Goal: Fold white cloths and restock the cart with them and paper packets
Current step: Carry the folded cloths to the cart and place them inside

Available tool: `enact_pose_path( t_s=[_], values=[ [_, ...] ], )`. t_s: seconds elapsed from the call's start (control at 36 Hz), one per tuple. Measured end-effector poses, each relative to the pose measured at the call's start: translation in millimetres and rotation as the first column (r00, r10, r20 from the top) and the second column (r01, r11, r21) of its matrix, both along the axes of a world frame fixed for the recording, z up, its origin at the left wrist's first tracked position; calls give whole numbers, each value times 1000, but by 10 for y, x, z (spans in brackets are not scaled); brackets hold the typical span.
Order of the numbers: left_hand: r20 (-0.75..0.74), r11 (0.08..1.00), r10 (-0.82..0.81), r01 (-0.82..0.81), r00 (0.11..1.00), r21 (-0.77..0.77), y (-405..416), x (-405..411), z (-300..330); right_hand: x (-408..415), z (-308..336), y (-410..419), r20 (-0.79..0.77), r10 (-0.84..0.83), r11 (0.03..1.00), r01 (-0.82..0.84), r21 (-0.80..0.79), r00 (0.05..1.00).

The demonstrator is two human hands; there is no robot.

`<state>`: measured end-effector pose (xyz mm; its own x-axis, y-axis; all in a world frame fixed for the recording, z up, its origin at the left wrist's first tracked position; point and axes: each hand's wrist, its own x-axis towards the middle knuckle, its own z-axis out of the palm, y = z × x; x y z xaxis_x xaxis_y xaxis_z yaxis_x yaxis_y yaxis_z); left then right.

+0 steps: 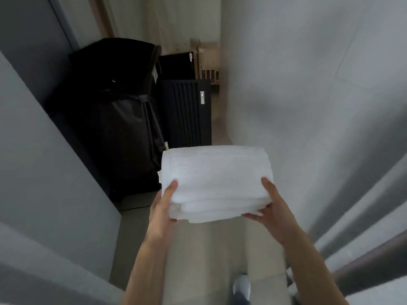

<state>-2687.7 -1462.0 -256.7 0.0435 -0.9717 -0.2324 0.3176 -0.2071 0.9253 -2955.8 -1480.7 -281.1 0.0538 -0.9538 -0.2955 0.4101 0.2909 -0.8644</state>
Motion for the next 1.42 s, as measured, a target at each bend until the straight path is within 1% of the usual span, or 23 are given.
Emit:
enact_pose_path(
  t_s=[0.14,0.22,0.36,0.44,0.58,0.69,0.78,0.86,0.94,0.97,1.06,1.14,1.22,1.42],
  values=[
    [20,998,62,-62,998,5,-945,-95,-64,-87,-80,-1069,11,44,999,-44,-12,999],
    [53,993,114,-115,992,30,-1598,-161,-32,-135,-23,-1775,21,58,998,-58,21,998],
    [99,987,158,-161,983,28,-2620,-267,83,-225,118,-2831,40,91,996,-91,-9,995],
    [87,979,194,-198,977,40,-3170,-343,110,-300,194,-3420,31,87,996,-87,-6,996],
    [64,979,196,-199,979,44,-4102,-523,71,-461,189,-4403,6,75,997,-75,12,997],
    [33,975,219,-220,975,21,-4860,-632,-13,-560,107,-5157,15,57,998,-57,22,998],
    [27,974,225,-224,974,-28,-5529,-709,-38,-641,77,-5772,9,52,999,-51,-13,999],
    [30,975,209,-206,978,-87,-6272,-815,45,-725,153,-6412,2,42,997,-41,-61,999],
    [35,970,223,-218,974,-109,-6855,-898,158,-803,253,-6918,3,12,998,-12,-69,1000],
    [32,970,213,-208,976,-125,-7194,-933,225,-840,305,-7227,0,-10,997,10,-79,1000],
    [3,973,191,-189,982,-133,-7799,-1019,370,-932,420,-7783,-7,-33,994,32,-101,999],
    [-8,973,174,-173,985,-156,-8297,-1104,470,-1012,470,-8299,18,-33,993,35,-116,999],
    [0,964,194,-191,981,-185,-8754,-1155,519,-1062,502,-8850,32,7,987,-1,-163,999],
    [32,925,319,-303,947,-231,-9772,-1202,505,-1054,486,-10235,7,183,957,-176,-229,983]
  ],
)
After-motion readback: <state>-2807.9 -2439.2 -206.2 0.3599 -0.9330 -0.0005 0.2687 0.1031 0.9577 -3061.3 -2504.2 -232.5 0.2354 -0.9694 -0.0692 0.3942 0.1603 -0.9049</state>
